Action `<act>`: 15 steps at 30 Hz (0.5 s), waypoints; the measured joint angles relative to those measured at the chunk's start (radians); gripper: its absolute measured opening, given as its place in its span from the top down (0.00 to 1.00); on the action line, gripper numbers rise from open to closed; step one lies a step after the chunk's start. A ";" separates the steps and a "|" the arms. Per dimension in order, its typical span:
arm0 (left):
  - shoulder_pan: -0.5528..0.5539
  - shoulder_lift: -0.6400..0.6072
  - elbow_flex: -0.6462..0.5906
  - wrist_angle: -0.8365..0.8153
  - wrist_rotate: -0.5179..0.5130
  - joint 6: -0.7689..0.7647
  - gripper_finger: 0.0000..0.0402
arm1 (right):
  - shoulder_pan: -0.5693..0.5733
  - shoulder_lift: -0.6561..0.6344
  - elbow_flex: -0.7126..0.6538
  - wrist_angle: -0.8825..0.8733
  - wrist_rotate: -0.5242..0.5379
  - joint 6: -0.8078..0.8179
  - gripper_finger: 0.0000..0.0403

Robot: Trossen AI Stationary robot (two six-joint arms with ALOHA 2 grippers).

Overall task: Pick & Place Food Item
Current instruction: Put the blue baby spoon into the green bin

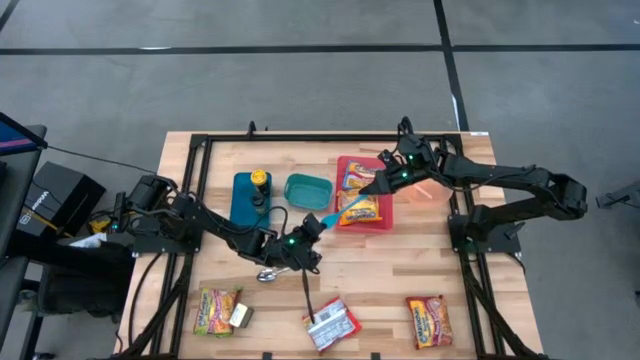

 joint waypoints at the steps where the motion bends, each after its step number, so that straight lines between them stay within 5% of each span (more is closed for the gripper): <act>1: 0.000 0.000 0.000 0.000 0.000 0.000 0.99 | 0.000 0.000 0.000 0.000 0.000 0.012 0.92; 15: 0.000 0.000 0.000 0.000 0.000 -0.001 0.99 | 0.002 0.000 0.000 -0.001 -0.010 0.009 0.90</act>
